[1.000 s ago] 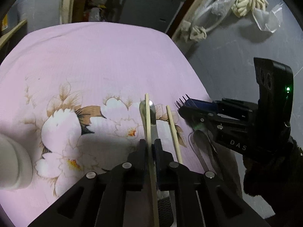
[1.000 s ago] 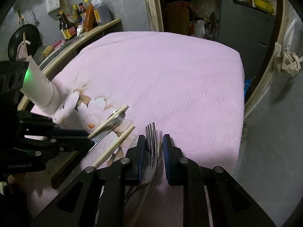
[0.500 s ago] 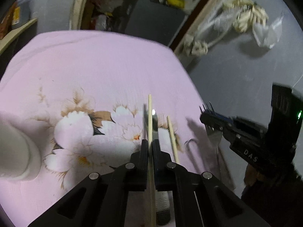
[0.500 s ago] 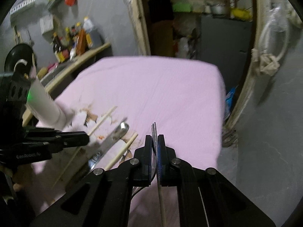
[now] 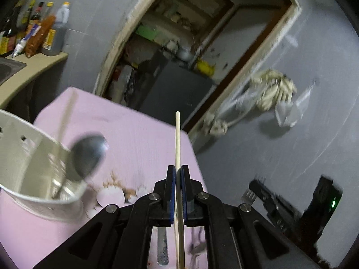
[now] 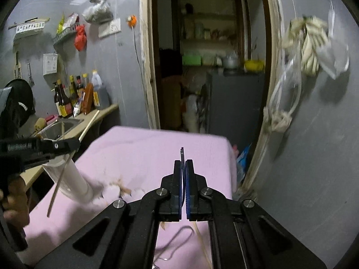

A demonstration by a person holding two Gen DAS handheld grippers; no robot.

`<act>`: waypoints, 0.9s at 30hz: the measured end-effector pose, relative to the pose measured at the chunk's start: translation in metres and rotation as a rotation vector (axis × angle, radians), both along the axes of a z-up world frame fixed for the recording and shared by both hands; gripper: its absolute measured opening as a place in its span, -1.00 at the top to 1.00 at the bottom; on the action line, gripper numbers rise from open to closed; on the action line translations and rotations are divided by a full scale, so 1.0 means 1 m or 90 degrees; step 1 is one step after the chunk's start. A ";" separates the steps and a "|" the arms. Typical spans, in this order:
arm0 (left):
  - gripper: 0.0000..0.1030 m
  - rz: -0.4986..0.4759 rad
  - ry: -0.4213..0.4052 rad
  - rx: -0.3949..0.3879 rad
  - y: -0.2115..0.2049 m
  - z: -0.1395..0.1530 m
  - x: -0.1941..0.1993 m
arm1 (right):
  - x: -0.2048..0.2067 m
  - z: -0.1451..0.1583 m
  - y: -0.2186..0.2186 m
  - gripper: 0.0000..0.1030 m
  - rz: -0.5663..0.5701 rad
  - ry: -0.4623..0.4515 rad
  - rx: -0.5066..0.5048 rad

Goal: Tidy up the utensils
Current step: 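Lift the chopstick and fork and carry both over the white caddy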

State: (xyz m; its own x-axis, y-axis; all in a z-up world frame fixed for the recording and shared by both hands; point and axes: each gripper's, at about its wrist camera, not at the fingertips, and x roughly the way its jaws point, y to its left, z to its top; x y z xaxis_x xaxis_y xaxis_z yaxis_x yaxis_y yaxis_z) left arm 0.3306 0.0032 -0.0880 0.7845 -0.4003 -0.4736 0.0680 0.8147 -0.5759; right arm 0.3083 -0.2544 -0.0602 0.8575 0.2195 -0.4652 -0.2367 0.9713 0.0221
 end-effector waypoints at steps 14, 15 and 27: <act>0.90 0.142 -0.078 0.009 0.124 0.063 -0.019 | -0.016 0.081 0.102 0.95 0.028 -0.103 0.019; 0.90 0.157 -0.082 0.016 0.134 0.066 -0.020 | -0.017 0.085 0.110 0.95 0.032 -0.110 0.021; 0.90 0.252 -0.113 0.025 0.219 0.056 -0.019 | -0.017 0.096 0.197 0.95 0.049 -0.151 -0.003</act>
